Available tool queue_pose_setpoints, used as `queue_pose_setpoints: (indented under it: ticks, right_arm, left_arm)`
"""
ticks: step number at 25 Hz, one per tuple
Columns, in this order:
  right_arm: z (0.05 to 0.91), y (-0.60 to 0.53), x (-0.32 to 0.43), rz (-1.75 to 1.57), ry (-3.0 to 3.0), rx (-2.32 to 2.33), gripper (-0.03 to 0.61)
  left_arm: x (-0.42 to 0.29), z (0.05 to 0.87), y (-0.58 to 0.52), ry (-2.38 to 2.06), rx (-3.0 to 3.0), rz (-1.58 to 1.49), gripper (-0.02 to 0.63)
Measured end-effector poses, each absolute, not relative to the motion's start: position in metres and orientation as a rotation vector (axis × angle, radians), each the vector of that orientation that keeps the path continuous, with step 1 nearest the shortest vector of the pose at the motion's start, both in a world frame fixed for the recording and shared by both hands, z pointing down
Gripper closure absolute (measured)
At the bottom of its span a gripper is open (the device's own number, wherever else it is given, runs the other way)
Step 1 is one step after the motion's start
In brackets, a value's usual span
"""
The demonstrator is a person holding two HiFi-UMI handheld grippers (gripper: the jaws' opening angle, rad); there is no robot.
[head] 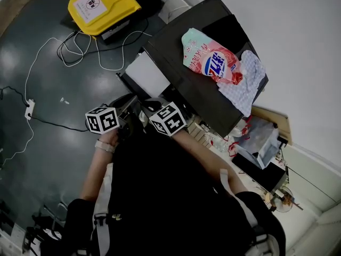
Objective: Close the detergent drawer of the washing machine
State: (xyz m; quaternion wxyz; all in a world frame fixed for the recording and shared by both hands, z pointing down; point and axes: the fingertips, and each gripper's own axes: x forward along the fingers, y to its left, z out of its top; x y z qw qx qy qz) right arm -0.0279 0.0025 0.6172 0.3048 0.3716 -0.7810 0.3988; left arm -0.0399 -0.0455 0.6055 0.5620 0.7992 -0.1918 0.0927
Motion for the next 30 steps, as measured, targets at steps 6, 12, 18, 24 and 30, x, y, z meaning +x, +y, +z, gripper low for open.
queue_pose_setpoints:
  ticks: [6, 12, 18, 24, 30]
  right_arm:
    - [0.618, -0.007, -0.012, 1.051, -2.056, 0.984, 0.526]
    - [0.616, -0.021, 0.014, 1.046, -2.027, 1.038, 0.528]
    - [0.615, -0.03, 0.031, 1.062, -2.022, 1.055, 0.528]
    - [0.614, -0.035, 0.042, 1.072, -2.015, 1.064, 0.528]
    - [0.614, -0.039, 0.049, 1.13, -1.993, 1.089, 0.528]
  left_arm:
    - [-0.024, 0.607, -0.055, -0.446, 1.88, 0.215, 0.52]
    - [0.002, 0.602, -0.066, -0.417, 1.899, 0.214, 0.52]
    - [0.019, 0.604, -0.075, -0.41, 1.9, 0.231, 0.52]
    - [0.03, 0.603, -0.081, -0.408, 1.898, 0.228, 0.52]
    - [0.036, 0.603, -0.084, -0.43, 1.912, 0.255, 0.52]
